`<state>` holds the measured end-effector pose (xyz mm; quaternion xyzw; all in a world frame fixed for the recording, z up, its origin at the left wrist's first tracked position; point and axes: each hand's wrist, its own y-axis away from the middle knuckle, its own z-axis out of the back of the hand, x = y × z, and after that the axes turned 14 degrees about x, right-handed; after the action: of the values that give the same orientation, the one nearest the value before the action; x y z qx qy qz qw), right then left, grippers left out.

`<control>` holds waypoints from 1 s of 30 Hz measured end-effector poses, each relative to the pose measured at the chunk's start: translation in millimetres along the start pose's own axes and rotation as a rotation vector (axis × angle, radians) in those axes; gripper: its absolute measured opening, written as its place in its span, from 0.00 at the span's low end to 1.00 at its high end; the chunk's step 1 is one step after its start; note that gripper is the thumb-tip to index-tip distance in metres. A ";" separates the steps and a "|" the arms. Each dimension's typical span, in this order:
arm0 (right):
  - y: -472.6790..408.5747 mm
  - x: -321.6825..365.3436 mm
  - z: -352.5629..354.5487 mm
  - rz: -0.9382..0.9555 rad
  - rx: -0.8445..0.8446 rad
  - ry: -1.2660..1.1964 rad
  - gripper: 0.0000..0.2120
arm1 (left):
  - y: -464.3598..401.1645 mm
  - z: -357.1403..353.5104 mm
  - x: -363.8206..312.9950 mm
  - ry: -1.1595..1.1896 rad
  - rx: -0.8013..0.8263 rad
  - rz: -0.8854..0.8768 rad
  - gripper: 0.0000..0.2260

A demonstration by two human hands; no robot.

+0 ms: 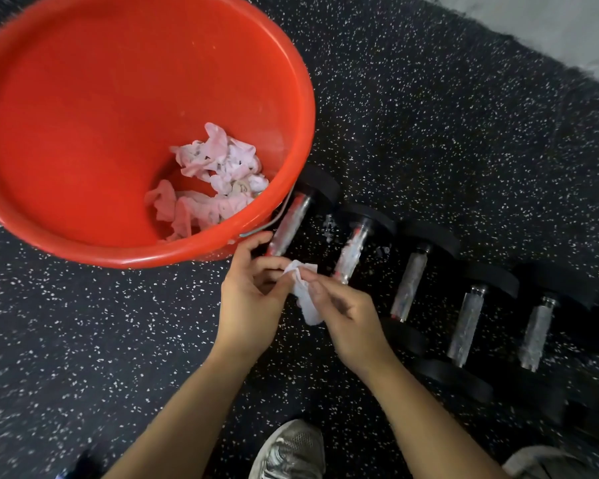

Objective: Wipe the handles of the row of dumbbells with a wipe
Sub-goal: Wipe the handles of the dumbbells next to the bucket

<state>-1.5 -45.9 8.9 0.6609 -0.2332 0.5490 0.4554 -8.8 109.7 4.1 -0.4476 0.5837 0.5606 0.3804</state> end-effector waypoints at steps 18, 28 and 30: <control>-124.3 -1.4 43.0 0.045 -0.133 0.860 0.17 | 0.6 20.9 24.7 -0.774 -0.047 -0.073 0.34; -114.5 -21.7 35.4 0.249 0.399 1.111 0.19 | -5.7 19.1 30.1 -0.821 -0.079 -0.037 0.33; -118.1 -21.1 36.9 0.286 0.407 1.188 0.20 | -6.5 17.5 30.9 -0.819 -0.080 -0.032 0.33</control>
<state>106.8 -25.3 -51.2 0.2797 0.0818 0.9101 0.2946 -13.2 124.4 -28.5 -0.2107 0.3548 0.7086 0.5724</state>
